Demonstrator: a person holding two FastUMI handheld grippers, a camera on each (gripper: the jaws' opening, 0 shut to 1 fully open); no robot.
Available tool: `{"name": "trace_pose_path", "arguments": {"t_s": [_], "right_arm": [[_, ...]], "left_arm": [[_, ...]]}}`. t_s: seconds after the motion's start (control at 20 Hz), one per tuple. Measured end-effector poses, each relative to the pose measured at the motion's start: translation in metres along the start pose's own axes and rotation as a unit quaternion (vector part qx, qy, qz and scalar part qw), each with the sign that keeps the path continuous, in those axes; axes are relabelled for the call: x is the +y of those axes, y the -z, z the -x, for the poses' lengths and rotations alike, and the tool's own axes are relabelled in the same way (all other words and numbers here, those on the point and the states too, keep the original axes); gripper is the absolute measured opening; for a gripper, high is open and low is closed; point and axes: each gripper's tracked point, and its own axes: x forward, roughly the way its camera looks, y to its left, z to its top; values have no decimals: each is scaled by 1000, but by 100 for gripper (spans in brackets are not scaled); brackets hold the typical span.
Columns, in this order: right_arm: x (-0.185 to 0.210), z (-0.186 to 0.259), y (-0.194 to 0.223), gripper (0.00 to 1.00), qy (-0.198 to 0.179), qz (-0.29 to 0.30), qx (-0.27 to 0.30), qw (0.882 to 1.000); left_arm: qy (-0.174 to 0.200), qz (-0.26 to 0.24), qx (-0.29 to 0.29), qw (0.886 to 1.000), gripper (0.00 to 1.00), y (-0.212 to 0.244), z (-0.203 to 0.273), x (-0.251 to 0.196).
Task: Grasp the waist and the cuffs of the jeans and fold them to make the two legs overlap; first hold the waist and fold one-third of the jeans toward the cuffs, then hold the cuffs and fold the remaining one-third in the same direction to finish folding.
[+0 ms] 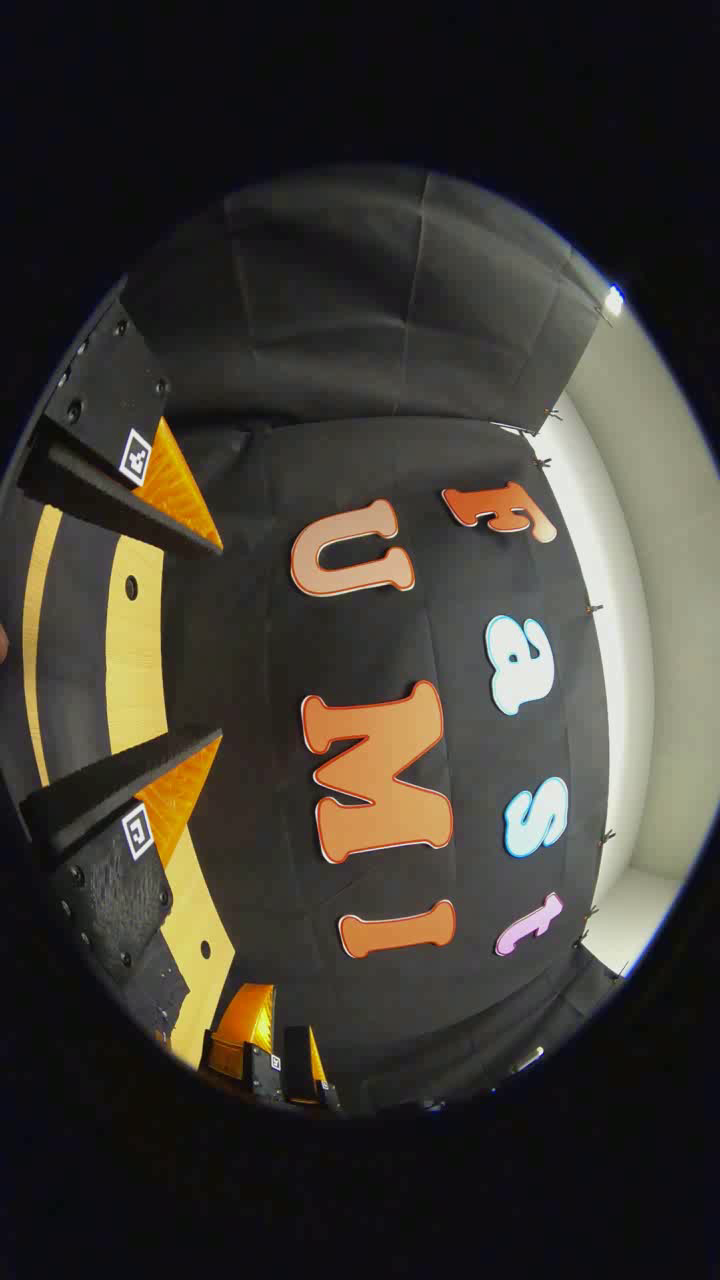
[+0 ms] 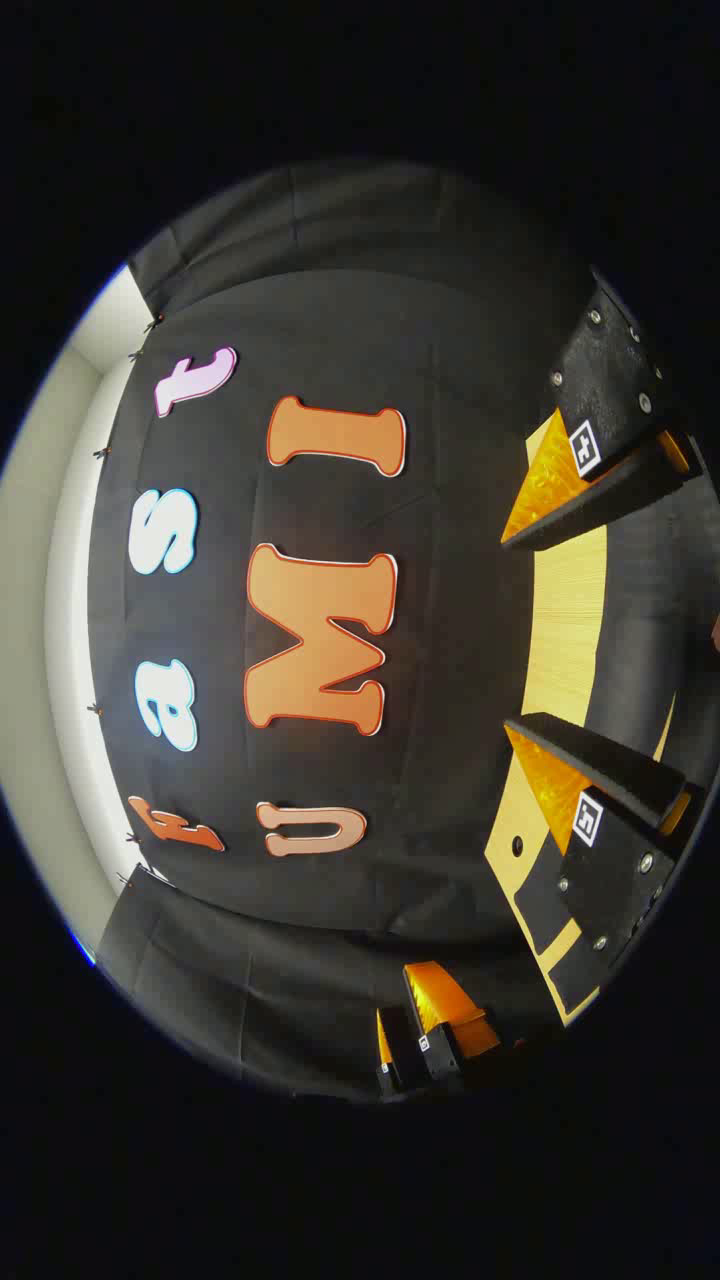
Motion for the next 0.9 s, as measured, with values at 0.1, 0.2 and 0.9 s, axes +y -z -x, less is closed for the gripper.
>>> {"name": "trace_pose_path", "arguments": {"t_s": [0.1,0.2,0.9], "right_arm": [[2,-3,3,98,-1,-2,5,1000],[3,-4,7,98,1,0,9,1000],[-14,2,32,98,5,24,31,999]], "left_arm": [[1,5,7,1000,99,5,0,2],[-1,7,11,1000,99,10,-2,6],[-6,30,44,999,100,36,-14,22]]}}
